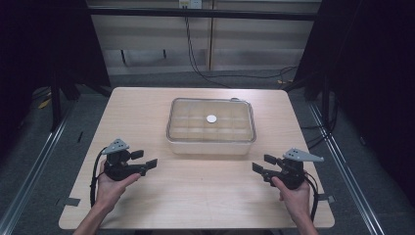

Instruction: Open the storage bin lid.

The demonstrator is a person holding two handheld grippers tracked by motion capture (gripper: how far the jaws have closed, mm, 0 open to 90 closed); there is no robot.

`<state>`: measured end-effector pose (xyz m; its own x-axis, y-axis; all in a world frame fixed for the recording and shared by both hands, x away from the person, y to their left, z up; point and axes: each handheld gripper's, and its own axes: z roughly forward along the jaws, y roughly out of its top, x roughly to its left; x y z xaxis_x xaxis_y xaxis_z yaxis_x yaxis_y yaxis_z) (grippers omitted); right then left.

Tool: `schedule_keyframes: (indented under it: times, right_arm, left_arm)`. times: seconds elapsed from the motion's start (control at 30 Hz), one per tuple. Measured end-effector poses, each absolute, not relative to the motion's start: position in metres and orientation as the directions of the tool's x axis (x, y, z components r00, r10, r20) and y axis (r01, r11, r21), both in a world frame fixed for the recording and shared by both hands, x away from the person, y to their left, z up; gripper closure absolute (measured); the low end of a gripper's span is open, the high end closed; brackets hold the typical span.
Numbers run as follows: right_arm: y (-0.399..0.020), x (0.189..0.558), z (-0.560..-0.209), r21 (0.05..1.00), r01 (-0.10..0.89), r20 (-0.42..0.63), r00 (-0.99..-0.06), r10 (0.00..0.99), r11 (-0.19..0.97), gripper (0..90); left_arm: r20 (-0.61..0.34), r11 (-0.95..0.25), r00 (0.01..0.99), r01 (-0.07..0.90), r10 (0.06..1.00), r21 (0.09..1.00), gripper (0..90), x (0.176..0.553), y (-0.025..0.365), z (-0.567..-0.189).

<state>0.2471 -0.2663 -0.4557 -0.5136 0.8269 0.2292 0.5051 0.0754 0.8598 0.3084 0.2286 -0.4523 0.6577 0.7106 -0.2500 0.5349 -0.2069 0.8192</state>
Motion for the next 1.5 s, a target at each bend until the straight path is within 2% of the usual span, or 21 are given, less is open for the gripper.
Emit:
schedule_keyframes:
  times: [0.07,0.1,0.2,0.7,0.93,1.13,1.3,1.5]
  right_arm:
    - [-0.267,0.247,-0.455,0.858,0.507,0.229,-0.509,0.83,0.074,36.7]
    - [-0.272,0.246,-0.454,0.857,0.511,0.233,-0.493,0.838,0.062,33.1]
    - [-0.276,0.248,-0.454,0.844,0.531,0.221,-0.481,0.848,0.082,35.2]
    - [-0.266,0.253,-0.453,0.826,0.551,0.239,-0.529,0.814,0.116,25.4]
    - [-0.263,0.267,-0.449,0.825,0.551,0.246,-0.549,0.799,0.124,25.4]
    - [-0.261,0.279,-0.443,0.826,0.549,0.249,-0.559,0.791,0.128,25.0]
    - [-0.266,0.287,-0.439,0.822,0.558,0.259,-0.543,0.799,0.114,25.0]
    - [-0.264,0.306,-0.441,0.806,0.582,0.277,-0.534,0.799,0.109,26.9]
  left_arm:
    - [-0.254,-0.203,0.655,0.537,0.712,0.819,27.8,0.309,0.229,-0.453]
    - [-0.26,-0.201,0.647,0.549,0.717,0.812,27.4,0.311,0.229,-0.454]
    - [-0.264,-0.207,0.641,0.563,0.721,0.8,26.8,0.314,0.23,-0.457]
    - [-0.254,-0.238,0.659,0.561,0.708,0.793,29.2,0.311,0.229,-0.457]
    - [-0.227,-0.238,0.654,0.542,0.721,0.806,33.0,0.323,0.224,-0.45]
    - [-0.217,-0.264,0.667,0.542,0.713,0.798,31.9,0.334,0.217,-0.445]
    - [-0.247,-0.257,0.678,0.551,0.693,0.794,33.2,0.341,0.211,-0.443]
    - [-0.253,-0.251,0.648,0.58,0.718,0.775,34.1,0.352,0.209,-0.442]
